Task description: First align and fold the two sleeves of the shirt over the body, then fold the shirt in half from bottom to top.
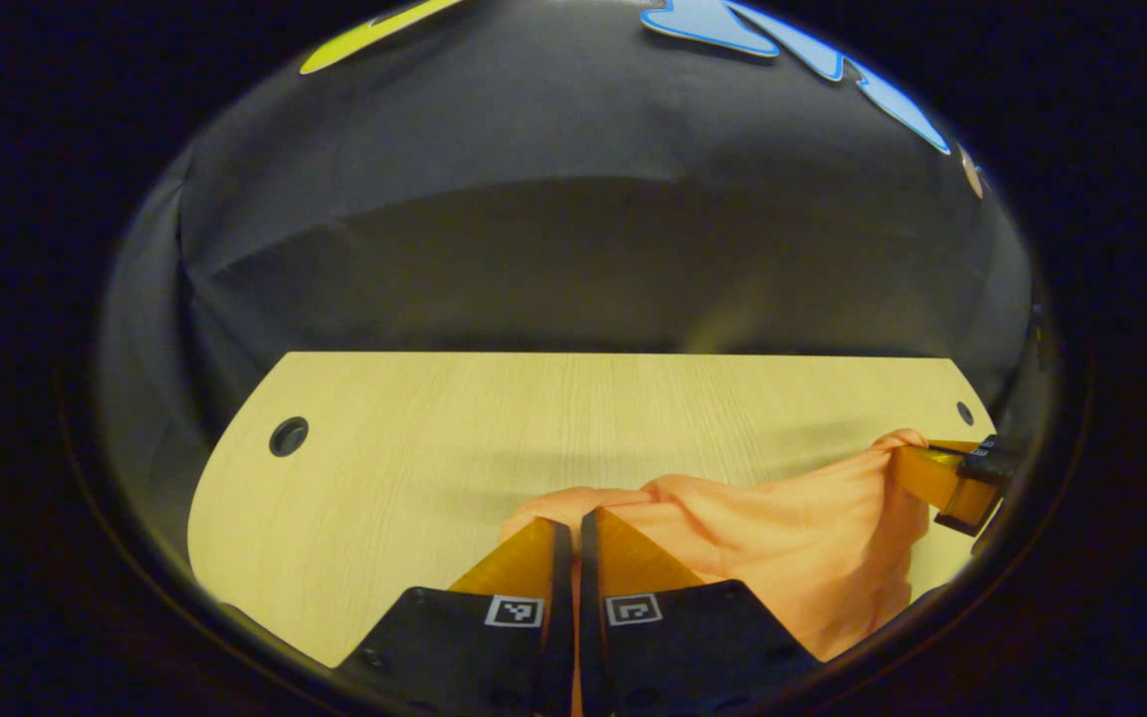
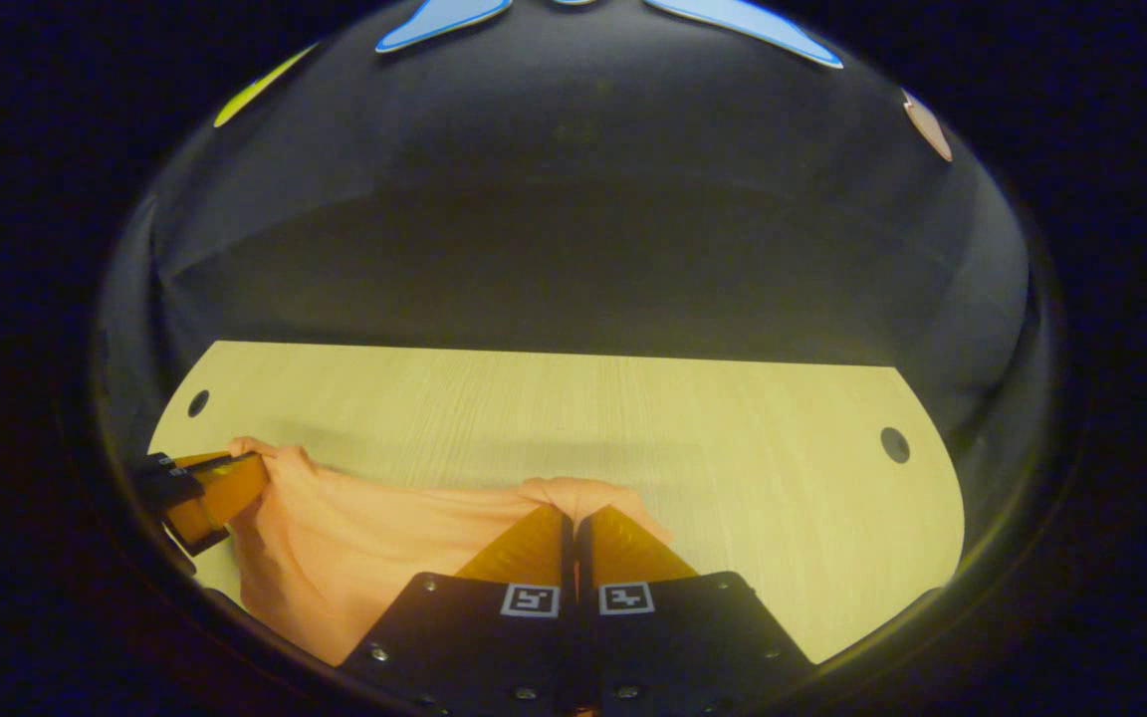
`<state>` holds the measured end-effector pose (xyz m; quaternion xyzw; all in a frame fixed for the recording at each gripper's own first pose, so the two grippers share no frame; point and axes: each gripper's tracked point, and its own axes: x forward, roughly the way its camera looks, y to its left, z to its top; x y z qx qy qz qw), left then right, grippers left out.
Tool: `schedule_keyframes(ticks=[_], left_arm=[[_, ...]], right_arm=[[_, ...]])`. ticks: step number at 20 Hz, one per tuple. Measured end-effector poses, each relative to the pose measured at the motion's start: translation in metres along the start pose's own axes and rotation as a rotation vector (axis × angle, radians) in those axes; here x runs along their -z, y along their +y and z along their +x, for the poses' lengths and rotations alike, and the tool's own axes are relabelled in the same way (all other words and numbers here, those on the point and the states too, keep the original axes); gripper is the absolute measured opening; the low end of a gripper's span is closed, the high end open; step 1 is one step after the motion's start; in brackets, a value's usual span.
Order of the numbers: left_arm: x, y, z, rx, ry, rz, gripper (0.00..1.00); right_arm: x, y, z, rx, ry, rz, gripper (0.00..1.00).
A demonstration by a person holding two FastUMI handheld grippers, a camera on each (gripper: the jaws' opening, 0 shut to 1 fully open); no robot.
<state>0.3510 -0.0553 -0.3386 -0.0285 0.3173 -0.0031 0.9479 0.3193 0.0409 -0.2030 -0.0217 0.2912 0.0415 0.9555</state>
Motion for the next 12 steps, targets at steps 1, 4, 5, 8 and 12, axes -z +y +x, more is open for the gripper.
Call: schedule_keyframes(ticks=[1, 4, 5, 8, 12], left_arm=[[0.004, -0.004, 0.002, 0.014, 0.019, 0.006, 0.09], [0.011, -0.016, -0.001, 0.046, 0.050, 0.006, 0.41], [0.011, -0.018, -0.004, 0.037, 0.055, 0.017, 0.68], [0.007, -0.014, -0.010, 0.028, 0.055, 0.025, 0.96], [-0.005, -0.008, -0.041, 0.012, 0.031, 0.014, 0.96]], right_arm=[[-0.003, 0.000, -0.001, 0.001, 0.001, 0.004, 0.00], [-0.009, 0.000, -0.008, -0.012, 0.013, 0.007, 0.07], [-0.008, -0.003, -0.013, -0.012, 0.021, 0.005, 0.20], [-0.007, -0.002, -0.023, -0.001, 0.020, 0.008, 0.75], [-0.015, -0.004, -0.051, -0.005, -0.012, 0.026, 0.77]])
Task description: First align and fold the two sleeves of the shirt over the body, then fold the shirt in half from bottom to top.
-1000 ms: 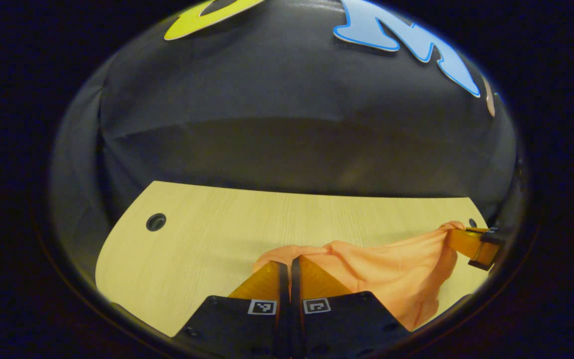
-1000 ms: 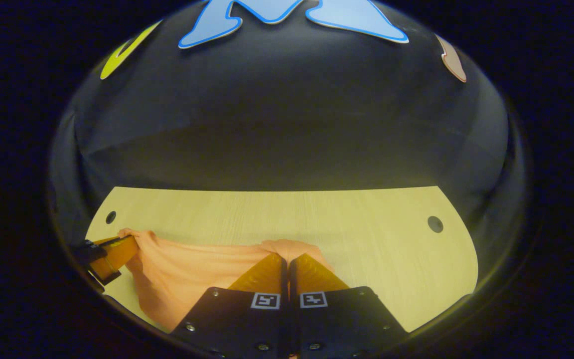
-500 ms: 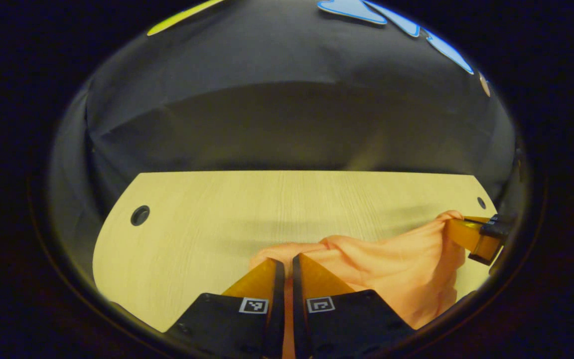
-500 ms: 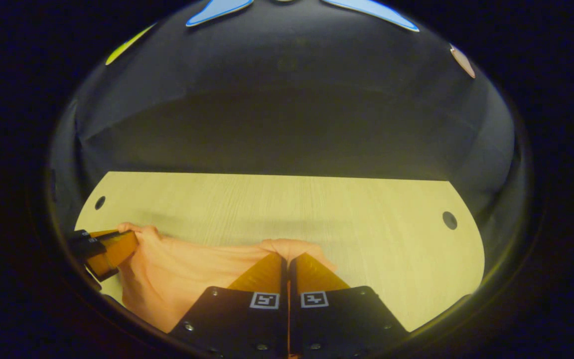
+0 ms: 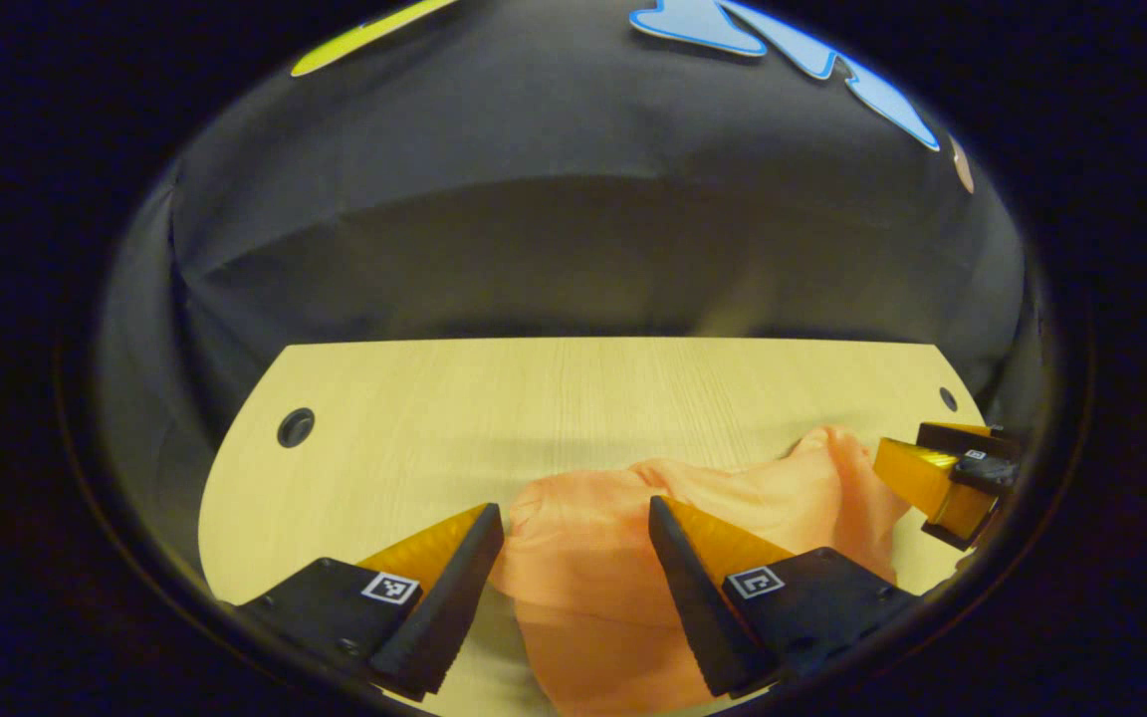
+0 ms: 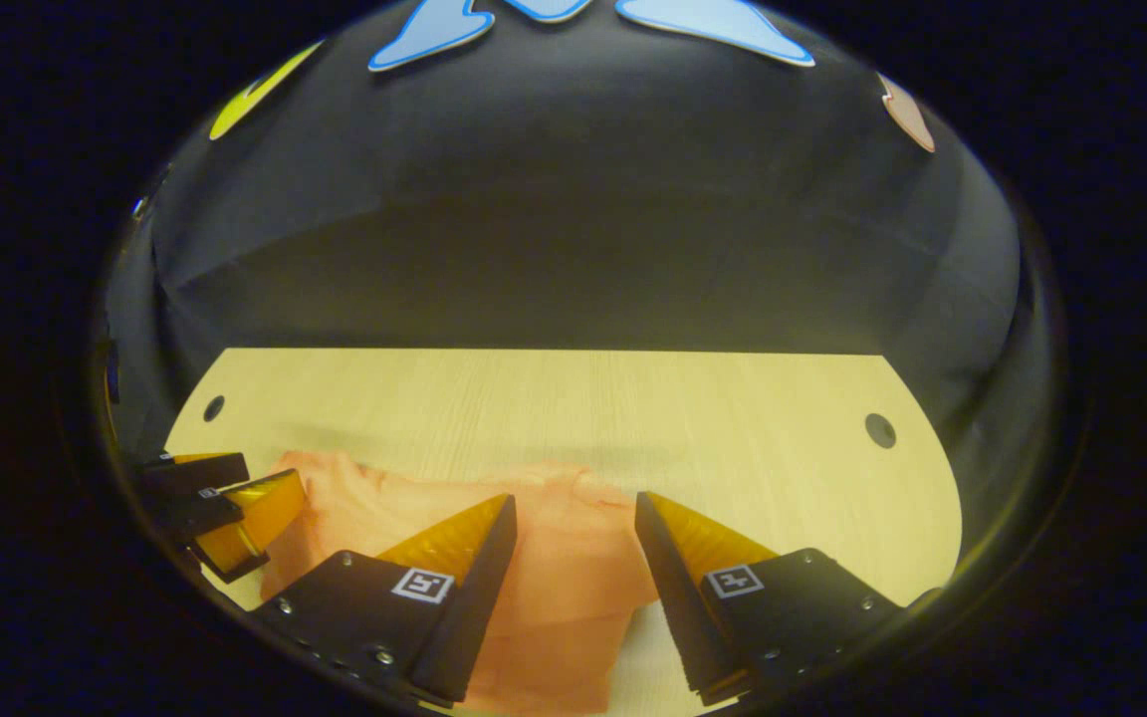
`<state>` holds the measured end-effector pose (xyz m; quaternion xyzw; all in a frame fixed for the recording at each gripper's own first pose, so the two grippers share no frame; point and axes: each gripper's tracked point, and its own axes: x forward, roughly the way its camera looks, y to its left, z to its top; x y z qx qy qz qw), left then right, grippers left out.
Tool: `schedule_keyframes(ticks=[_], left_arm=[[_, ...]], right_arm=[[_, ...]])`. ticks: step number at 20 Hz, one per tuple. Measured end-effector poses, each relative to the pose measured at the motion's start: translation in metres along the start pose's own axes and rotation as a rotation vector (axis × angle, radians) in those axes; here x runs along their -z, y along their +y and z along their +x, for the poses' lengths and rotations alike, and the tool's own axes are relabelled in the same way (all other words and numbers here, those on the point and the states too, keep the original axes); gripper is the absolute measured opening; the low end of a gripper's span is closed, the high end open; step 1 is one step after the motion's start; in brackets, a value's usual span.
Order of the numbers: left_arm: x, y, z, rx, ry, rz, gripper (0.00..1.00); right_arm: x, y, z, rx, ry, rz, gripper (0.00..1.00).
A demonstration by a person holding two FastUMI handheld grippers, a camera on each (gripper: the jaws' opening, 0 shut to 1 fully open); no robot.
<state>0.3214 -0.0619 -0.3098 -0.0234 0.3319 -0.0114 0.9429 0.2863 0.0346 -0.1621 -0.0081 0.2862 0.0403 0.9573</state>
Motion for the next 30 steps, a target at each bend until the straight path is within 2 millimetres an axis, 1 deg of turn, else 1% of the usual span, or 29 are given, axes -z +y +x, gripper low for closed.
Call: schedule_keyframes(ticks=[2, 3, 4, 5, 6, 7, 8, 12, 14, 16, 17, 18, 21, 22, 24, 26, 28, 30], left_arm=[[-0.011, 0.002, -0.026, 0.000, -0.024, 0.011, 0.96], [-0.015, 0.002, -0.043, 0.002, -0.033, 0.015, 0.96], [-0.021, 0.001, -0.061, 0.004, -0.043, 0.016, 0.96], [-0.023, -0.002, -0.077, 0.008, -0.052, 0.015, 0.96], [-0.027, -0.004, -0.095, 0.015, -0.063, 0.013, 0.96], [-0.032, -0.006, -0.115, 0.020, -0.080, 0.013, 0.96], [-0.037, -0.008, -0.134, 0.025, -0.096, 0.017, 0.96], [-0.053, -0.021, -0.211, 0.047, -0.177, 0.037, 0.96], [-0.061, -0.025, -0.251, 0.056, -0.221, 0.045, 0.96], [-0.064, -0.034, -0.286, 0.063, -0.264, 0.056, 0.96], [-0.058, -0.034, -0.300, 0.066, -0.288, 0.064, 0.96], [-0.056, -0.033, -0.316, 0.070, -0.310, 0.069, 0.95], [-0.051, -0.033, -0.360, 0.079, -0.394, 0.070, 0.96], [-0.050, -0.032, -0.376, 0.075, -0.417, 0.073, 0.96], [-0.043, -0.028, -0.400, 0.070, -0.455, 0.069, 0.95], [-0.037, -0.022, -0.417, 0.071, -0.483, 0.056, 0.96], [-0.032, -0.015, -0.431, 0.069, -0.509, 0.043, 0.96], [-0.026, -0.007, -0.442, 0.060, -0.535, 0.040, 0.96]], right_arm=[[-0.008, -0.001, -0.026, -0.003, -0.021, -0.001, 0.77], [-0.012, 0.001, -0.041, -0.004, -0.030, -0.003, 0.77], [-0.017, 0.001, -0.055, -0.003, -0.042, -0.003, 0.73], [-0.020, 0.000, -0.070, -0.001, -0.052, -0.004, 0.77], [-0.024, 0.001, -0.086, -0.002, -0.064, -0.001, 0.73], [-0.028, 0.001, -0.103, -0.006, -0.079, 0.004, 0.73], [-0.031, 0.001, -0.120, -0.008, -0.094, 0.008, 0.77], [-0.047, 0.001, -0.194, -0.020, -0.174, 0.012, 0.77], [-0.051, 0.005, -0.229, -0.028, -0.213, 0.015, 0.77], [-0.054, 0.006, -0.262, -0.033, -0.249, 0.018, 0.77], [-0.055, 0.007, -0.276, -0.037, -0.266, 0.020, 0.73], [-0.056, 0.009, -0.290, -0.040, -0.283, 0.022, 0.77], [-0.052, 0.013, -0.334, -0.049, -0.336, 0.017, 0.77], [-0.050, 0.015, -0.345, -0.050, -0.351, 0.012, 0.77], [-0.045, 0.020, -0.361, -0.060, -0.379, 0.004, 0.77], [-0.041, 0.026, -0.379, -0.073, -0.407, 0.001, 0.77], [-0.036, 0.031, -0.391, -0.080, -0.436, 0.008, 0.77], [-0.034, 0.036, -0.401, -0.086, -0.461, 0.022, 0.77]])
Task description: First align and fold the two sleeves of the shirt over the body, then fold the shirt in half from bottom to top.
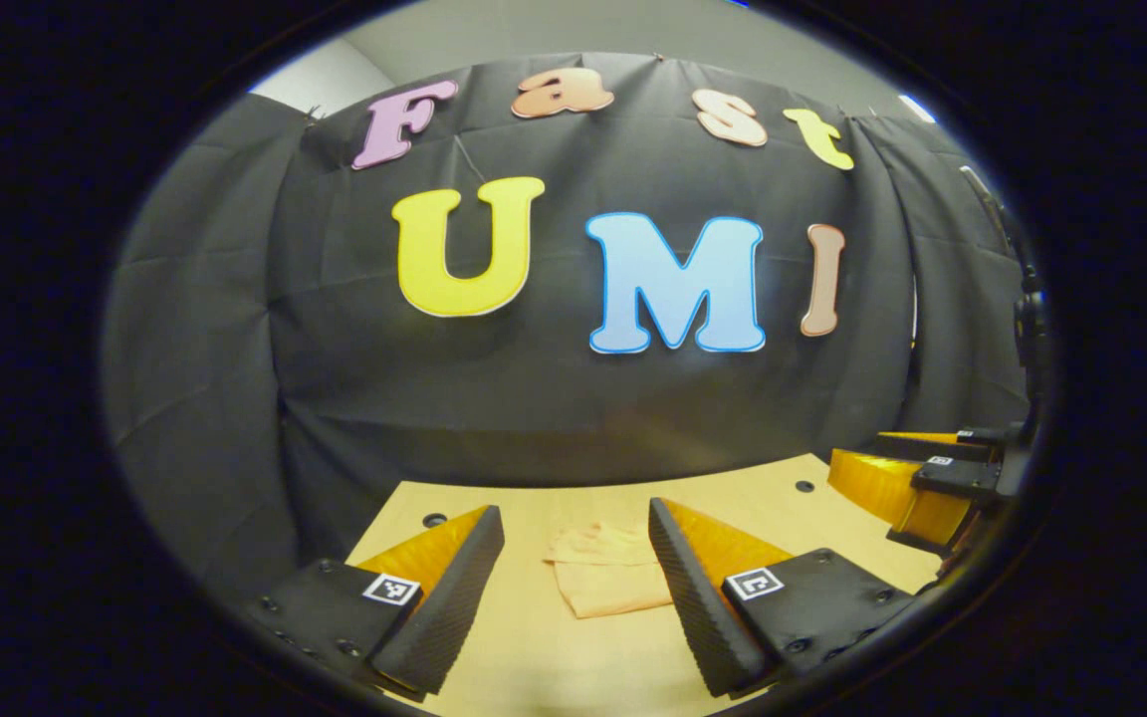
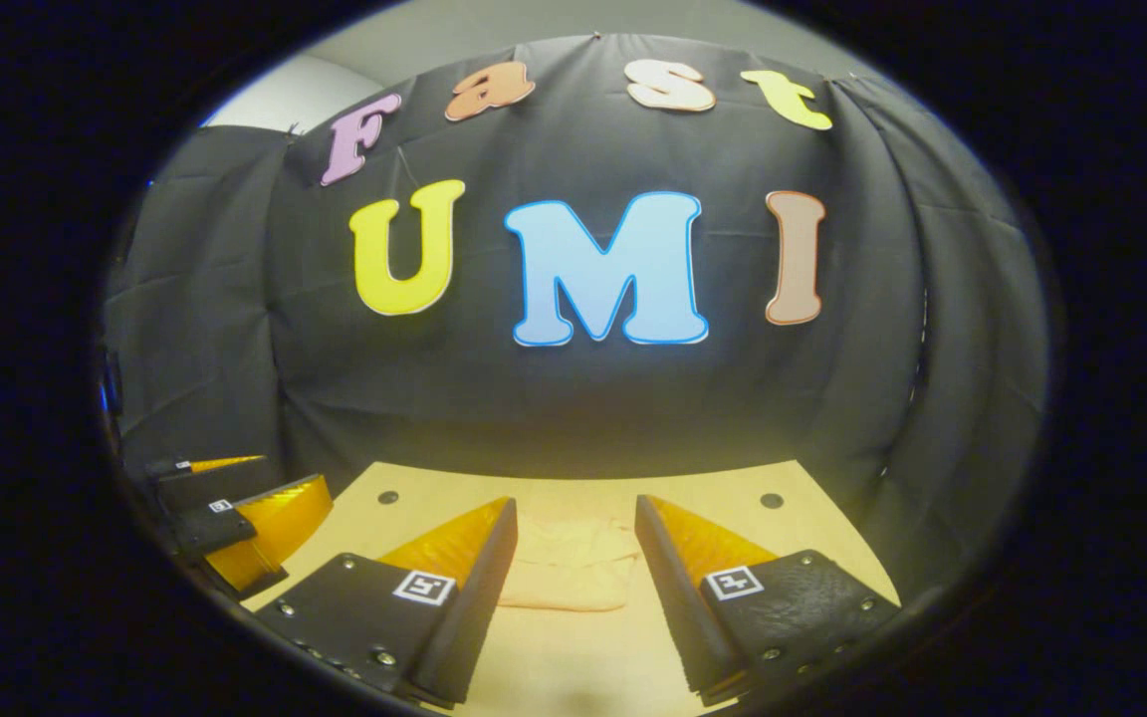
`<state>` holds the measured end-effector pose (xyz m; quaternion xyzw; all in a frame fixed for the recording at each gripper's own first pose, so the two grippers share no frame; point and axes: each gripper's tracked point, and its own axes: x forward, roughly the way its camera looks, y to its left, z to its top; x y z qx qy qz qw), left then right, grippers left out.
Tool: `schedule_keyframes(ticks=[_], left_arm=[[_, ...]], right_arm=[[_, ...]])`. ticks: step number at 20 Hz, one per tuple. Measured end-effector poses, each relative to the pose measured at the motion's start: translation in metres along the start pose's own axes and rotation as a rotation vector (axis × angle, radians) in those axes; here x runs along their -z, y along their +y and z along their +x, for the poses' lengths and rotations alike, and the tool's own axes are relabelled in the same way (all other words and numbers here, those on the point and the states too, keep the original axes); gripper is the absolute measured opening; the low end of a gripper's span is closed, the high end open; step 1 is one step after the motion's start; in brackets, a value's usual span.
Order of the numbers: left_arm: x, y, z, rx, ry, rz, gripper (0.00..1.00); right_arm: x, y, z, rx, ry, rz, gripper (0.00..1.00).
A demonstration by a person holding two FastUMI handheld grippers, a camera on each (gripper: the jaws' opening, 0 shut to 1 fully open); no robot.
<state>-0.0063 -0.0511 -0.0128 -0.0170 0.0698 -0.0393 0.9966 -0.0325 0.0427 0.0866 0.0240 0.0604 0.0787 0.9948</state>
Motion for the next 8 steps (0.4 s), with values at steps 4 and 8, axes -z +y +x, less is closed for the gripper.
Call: schedule_keyframes(ticks=[4, 8], left_arm=[[-0.002, 0.014, -0.009, -0.011, -0.020, 0.007, 0.95], [-0.005, 0.031, -0.004, -0.004, -0.037, 0.011, 0.95]], right_arm=[[-0.007, 0.006, -0.008, 0.007, -0.044, 0.015, 0.76], [-0.011, 0.013, -0.009, 0.023, -0.065, 0.021, 0.77]])
